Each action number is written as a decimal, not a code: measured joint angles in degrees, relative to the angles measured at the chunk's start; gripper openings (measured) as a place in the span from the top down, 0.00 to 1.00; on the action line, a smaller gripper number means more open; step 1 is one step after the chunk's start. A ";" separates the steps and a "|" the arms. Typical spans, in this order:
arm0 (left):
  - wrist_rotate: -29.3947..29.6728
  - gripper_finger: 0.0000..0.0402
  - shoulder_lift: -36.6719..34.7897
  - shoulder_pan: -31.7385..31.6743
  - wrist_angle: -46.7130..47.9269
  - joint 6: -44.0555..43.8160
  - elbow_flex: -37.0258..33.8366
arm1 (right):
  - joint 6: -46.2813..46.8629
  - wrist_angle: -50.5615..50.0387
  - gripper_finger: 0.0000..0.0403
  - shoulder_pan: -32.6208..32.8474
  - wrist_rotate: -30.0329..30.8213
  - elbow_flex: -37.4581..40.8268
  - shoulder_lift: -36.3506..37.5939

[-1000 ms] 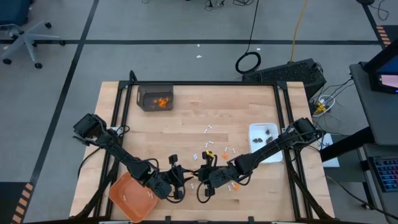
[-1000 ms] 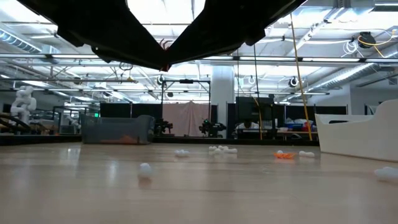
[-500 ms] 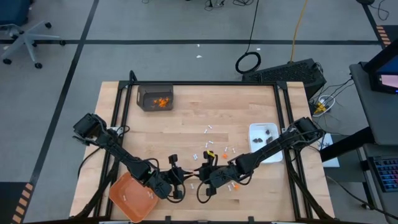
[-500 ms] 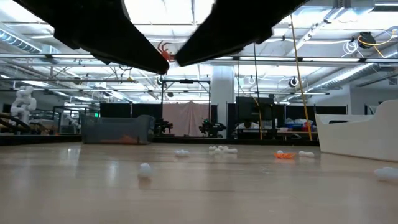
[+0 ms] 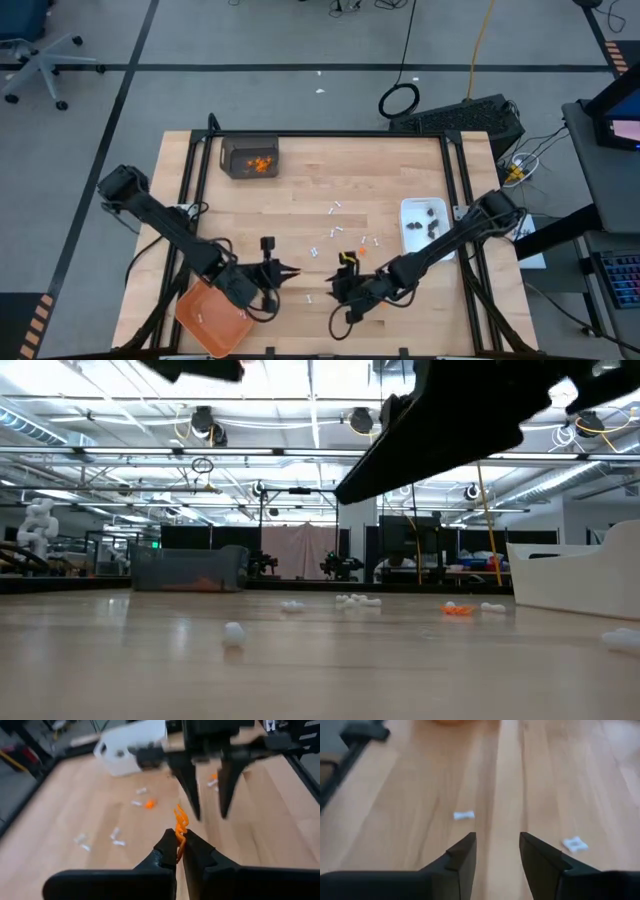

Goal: Sort Halloween decoration
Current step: Put the orange spider toy into the black bin

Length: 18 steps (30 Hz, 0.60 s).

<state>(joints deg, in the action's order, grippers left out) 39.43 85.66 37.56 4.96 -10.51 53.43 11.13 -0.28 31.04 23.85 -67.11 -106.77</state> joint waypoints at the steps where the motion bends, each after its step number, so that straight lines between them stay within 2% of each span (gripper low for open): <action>1: 0.12 0.97 -1.15 -0.02 0.56 1.91 0.00 | -0.37 3.69 0.67 0.19 0.02 1.35 -0.37; 5: 1.30 0.97 -5.11 -0.05 1.14 8.40 0.00 | -4.59 20.99 0.68 0.70 0.06 6.29 -2.81; 9: 3.45 0.97 -7.59 -0.09 1.15 15.92 0.00 | -8.29 32.29 0.68 0.71 0.05 8.57 -5.45; 18: 4.32 0.97 -8.49 -0.22 1.81 29.93 0.02 | -10.48 35.02 0.68 0.74 -0.08 8.66 -6.85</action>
<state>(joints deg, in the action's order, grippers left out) 43.75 77.17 37.34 6.77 19.43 53.45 0.65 34.74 31.78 23.77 -58.46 -113.62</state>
